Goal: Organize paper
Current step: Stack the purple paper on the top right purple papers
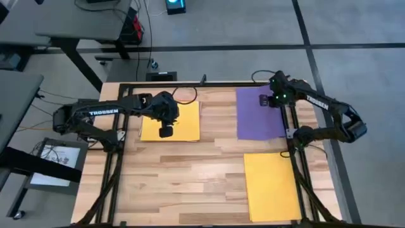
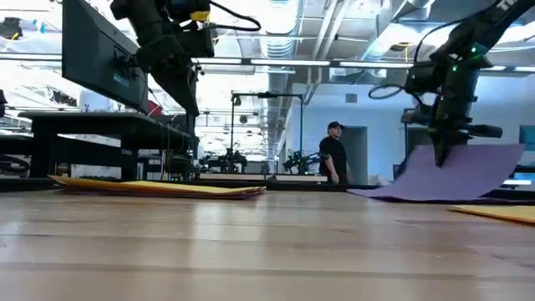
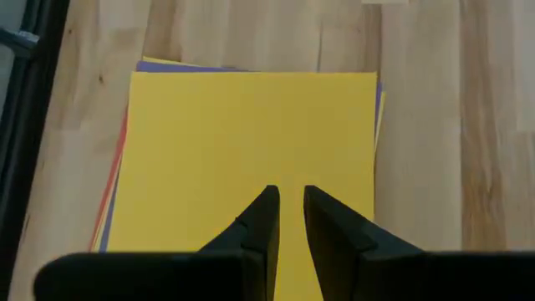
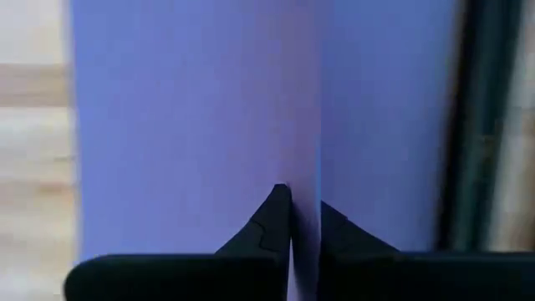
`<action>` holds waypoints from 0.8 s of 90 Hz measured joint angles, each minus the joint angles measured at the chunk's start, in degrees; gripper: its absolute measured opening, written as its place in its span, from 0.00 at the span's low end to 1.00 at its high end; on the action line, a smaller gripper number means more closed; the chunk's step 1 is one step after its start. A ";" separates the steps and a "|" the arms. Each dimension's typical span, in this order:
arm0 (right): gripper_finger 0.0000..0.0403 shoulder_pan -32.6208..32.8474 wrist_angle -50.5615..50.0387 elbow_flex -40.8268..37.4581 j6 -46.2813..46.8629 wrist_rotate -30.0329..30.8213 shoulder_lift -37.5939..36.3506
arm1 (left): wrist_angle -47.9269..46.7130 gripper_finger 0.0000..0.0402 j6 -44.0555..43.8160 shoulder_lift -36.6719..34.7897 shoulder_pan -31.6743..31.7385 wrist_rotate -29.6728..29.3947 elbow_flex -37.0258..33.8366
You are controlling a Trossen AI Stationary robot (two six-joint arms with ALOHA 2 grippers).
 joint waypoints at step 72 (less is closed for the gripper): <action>0.07 3.48 0.13 -0.20 1.71 7.91 2.95 | -1.02 0.10 1.79 -0.04 0.09 0.03 0.04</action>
